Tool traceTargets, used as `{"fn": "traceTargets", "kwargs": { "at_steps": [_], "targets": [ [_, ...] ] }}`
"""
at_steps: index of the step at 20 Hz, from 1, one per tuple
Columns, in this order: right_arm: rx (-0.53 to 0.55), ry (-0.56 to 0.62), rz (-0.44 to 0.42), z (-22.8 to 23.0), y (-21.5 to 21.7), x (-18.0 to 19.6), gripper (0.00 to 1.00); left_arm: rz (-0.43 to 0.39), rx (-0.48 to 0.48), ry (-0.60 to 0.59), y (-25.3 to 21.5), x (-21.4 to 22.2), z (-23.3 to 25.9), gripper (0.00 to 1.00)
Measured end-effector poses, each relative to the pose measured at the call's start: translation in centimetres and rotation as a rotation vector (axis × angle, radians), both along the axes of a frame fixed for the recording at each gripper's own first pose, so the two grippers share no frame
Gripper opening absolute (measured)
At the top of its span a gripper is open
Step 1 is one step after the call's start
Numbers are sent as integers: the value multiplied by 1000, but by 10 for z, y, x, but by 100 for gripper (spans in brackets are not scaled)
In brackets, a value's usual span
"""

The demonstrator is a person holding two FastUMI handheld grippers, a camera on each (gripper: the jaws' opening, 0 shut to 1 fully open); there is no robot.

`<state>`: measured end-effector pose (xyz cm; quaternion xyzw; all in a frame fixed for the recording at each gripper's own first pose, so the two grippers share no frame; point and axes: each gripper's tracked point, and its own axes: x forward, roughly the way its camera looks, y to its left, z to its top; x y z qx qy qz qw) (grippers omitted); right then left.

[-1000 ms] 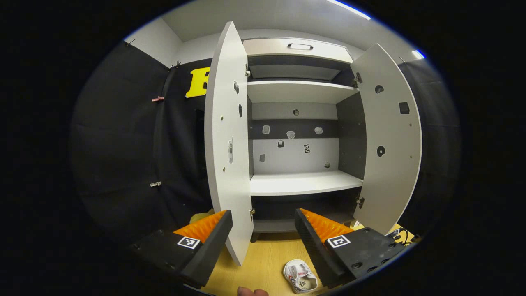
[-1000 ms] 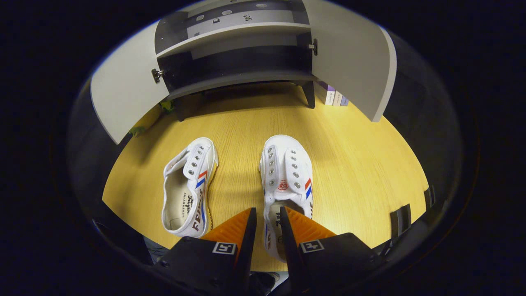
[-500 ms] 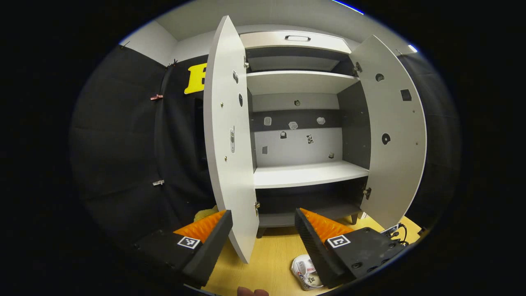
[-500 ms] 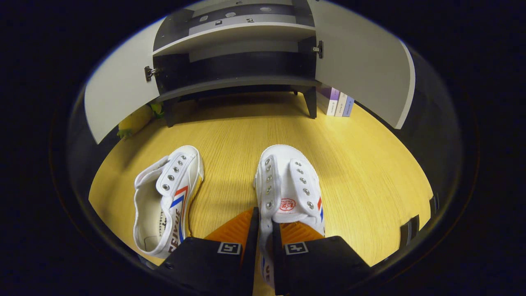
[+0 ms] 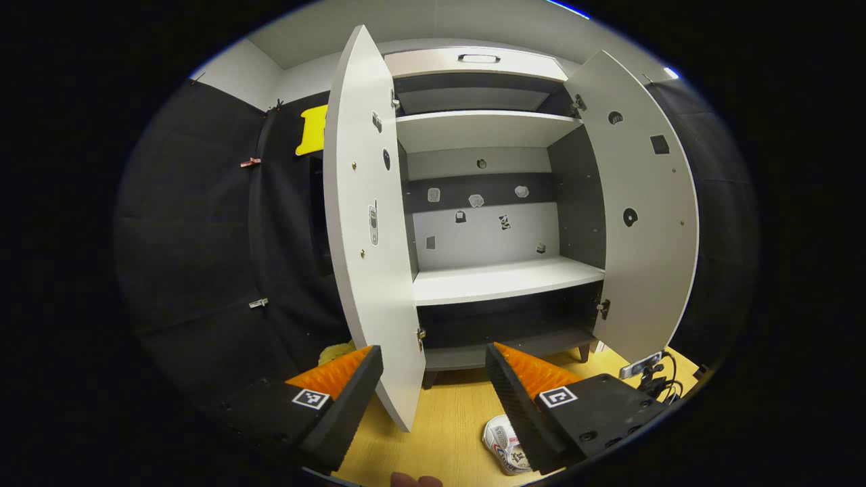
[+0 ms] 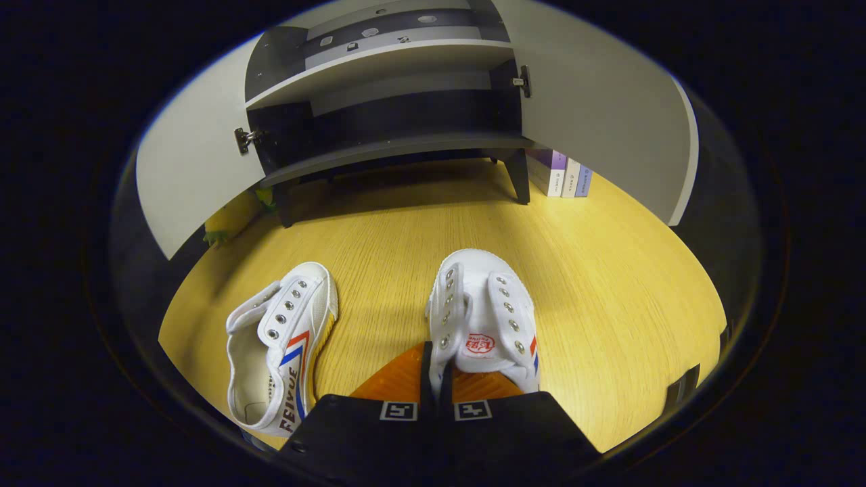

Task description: Grab one shoe with the right hand and put it into the shoe cabinet, grab the other shoe with the left hand and put it into the shoe cabinet; then close the right door with the right hand and the left door with the left hand.

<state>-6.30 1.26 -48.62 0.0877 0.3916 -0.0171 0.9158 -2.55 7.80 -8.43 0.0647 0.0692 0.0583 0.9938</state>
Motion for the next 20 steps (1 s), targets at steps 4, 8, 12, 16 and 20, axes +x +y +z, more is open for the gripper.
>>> {"fn": "traceTargets", "kwargs": {
  "at_steps": [4,8,12,16,20],
  "targets": [
    [26,1,30,26,-2,-13,5,2,-26,-9,-1,-1,3,97],
    [24,-24,72,63,2,-24,5,-11,-36,-16,-9,-3,6,97],
    [14,-55,114,119,11,-25,5,-38,-36,-19,-18,-8,9,97],
    [34,-91,120,185,23,-16,5,-51,-68,-35,-22,-12,16,97],
    [20,-153,136,253,30,6,5,-54,-85,-45,-22,-14,20,97]
  ]
}}
